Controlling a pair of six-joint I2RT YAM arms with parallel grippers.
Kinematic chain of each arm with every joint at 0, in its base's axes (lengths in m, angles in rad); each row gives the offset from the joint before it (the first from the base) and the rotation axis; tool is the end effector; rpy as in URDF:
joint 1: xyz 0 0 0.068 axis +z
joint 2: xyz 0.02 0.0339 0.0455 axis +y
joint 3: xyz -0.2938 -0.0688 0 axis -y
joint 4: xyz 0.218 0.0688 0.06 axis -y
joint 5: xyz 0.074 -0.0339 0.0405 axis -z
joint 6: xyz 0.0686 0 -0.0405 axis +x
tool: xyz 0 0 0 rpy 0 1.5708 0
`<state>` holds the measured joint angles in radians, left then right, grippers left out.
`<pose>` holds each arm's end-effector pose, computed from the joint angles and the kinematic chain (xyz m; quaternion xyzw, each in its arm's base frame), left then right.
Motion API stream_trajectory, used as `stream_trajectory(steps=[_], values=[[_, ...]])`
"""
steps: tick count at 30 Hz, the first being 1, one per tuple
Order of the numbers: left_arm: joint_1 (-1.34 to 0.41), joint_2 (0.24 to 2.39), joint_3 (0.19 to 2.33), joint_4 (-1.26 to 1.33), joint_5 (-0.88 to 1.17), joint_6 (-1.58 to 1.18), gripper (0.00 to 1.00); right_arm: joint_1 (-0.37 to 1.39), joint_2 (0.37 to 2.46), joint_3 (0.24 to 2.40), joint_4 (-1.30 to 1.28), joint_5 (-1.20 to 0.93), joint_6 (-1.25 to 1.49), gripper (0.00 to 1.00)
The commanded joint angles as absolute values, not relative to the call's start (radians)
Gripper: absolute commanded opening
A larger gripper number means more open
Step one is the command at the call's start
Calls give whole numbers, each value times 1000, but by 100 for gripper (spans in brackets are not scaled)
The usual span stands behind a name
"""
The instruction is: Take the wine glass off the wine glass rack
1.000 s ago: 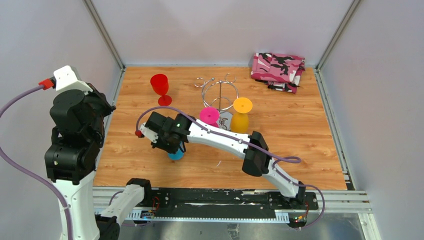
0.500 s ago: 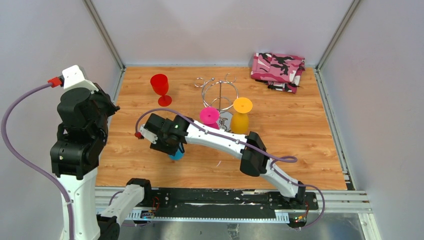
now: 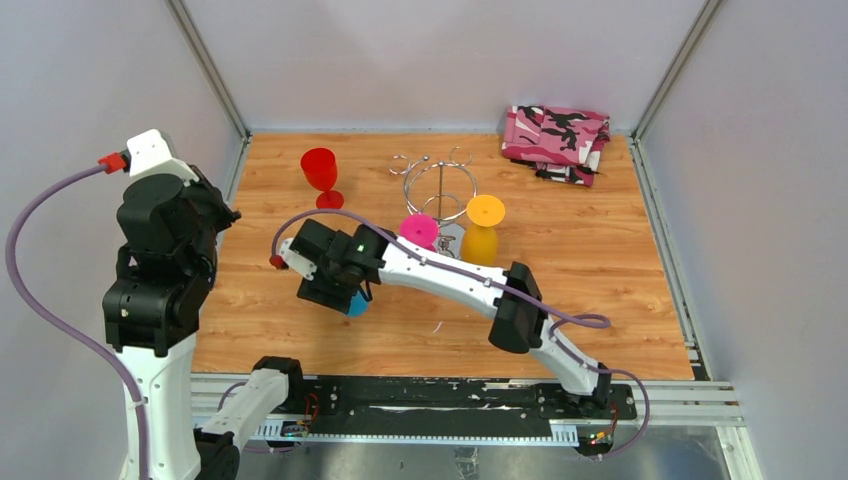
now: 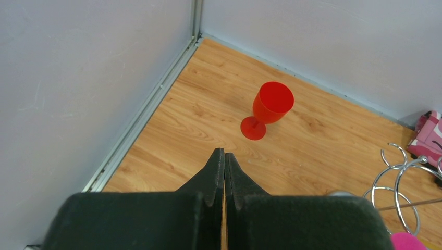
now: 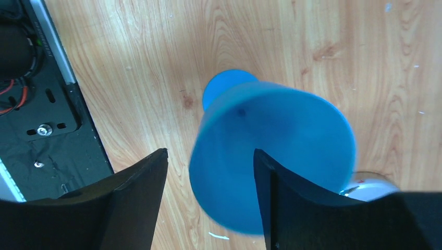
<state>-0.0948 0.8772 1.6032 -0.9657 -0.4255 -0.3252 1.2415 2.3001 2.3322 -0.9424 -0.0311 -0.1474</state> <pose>0.0902 0.0199 0.4966 -0.2179 0.7488 0.0366 0.6249 0.1659 0.4920 0.2870 -0.6092 0.7236 0.1812 0.2693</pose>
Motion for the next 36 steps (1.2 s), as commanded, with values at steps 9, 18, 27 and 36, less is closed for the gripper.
stream_trajectory(steps=[9,18,27,36], values=[[-99,889,1595,-936,-404,-317,0,1255,2004,2238,-882,59,-144,66],[-98,918,1546,-838,-196,-324,1,1236,1623,1890,-662,346,-61,58],[-98,941,1469,-718,-37,-359,0,1127,1084,1411,-390,168,191,52],[-98,936,1402,-619,125,-399,0,1060,822,1192,-361,188,438,49]])
